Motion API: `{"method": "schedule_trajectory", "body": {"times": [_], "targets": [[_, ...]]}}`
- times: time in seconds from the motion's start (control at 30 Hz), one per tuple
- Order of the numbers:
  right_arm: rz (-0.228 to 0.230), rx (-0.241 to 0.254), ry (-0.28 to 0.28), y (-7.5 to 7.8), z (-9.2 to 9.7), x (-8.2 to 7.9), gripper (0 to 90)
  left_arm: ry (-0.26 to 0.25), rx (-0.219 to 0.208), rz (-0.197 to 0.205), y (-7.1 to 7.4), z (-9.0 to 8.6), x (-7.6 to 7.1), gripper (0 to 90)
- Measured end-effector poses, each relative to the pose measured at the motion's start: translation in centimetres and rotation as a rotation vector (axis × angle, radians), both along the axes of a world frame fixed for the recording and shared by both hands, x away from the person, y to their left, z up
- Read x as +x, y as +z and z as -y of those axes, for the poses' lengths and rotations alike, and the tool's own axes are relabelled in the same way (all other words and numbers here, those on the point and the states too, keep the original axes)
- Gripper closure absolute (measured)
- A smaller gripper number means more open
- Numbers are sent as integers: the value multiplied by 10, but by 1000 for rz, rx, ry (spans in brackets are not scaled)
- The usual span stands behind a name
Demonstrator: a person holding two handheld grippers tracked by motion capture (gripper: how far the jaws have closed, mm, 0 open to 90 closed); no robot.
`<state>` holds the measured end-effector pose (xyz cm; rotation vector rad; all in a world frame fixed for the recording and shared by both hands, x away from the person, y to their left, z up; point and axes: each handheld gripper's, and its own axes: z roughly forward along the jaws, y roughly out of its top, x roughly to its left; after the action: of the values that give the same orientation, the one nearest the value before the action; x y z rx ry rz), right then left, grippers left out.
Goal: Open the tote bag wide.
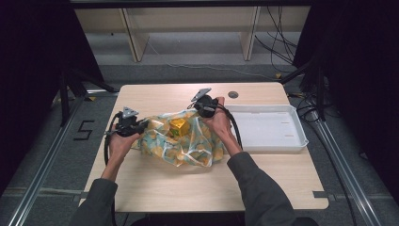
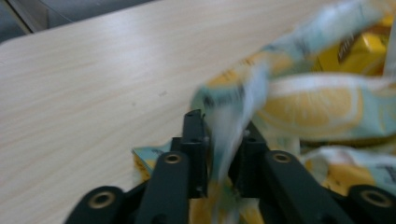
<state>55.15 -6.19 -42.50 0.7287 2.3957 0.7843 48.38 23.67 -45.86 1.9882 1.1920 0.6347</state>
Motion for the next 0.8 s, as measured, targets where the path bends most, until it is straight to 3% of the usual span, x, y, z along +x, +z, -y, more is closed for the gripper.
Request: {"method": "schedule_trajectory", "body": {"times": [0.03, 0.1, 0.13, 0.2, 0.23, 0.3, 0.33, 0.37, 0.43, 0.5, 0.63, 0.7, 0.73, 0.77, 0.8], "targets": [[2, -8, 0, -2, 0, 0, 885, 6, -23, 4, -3, 3, -1, 723], [-8, -20, 1, -5, -1, 0, 880, -34, 16, -19, -4, 3, -4, 673], [-15, -35, 3, -10, -1, 0, 866, -33, 42, -24, -2, 3, -9, 534], [-23, -45, -2, -13, -1, -1, 834, -21, 39, -19, 1, 4, -13, 426], [-29, -35, -4, -13, -1, -1, 802, -23, 42, -16, 4, 3, -16, 399], [-25, -43, -13, -12, 1, -4, 698, -23, 57, 31, 21, 2, -32, 359], [-25, -43, -13, -12, 1, -4, 698, -23, 57, 31, 21, 2, -32, 345], [-11, -35, -10, -8, 4, -10, 583, -23, 54, 63, 28, 3, -38, 338], [-17, -27, 1, -4, 8, -16, 524, -80, 15, 121, 37, 12, -50, 355], [7, -22, 14, 2, 13, -23, 476, -156, 65, 125, 38, 23, -55, 354], [22, 21, 66, 12, 17, -33, 482, -221, 157, 105, 27, 49, -50, 336], [26, 20, 76, 14, 16, -35, 503, -223, 149, 112, 22, 54, -46, 336], [28, 20, 87, 14, 15, -36, 534, -229, 166, 88, 19, 57, -43, 337], [30, 21, 98, 15, 13, -37, 565, -254, 168, 95, 14, 61, -37, 338], [23, 35, 117, 15, 11, -38, 681, -258, 181, 91, 10, 65, -35, 358]]}}
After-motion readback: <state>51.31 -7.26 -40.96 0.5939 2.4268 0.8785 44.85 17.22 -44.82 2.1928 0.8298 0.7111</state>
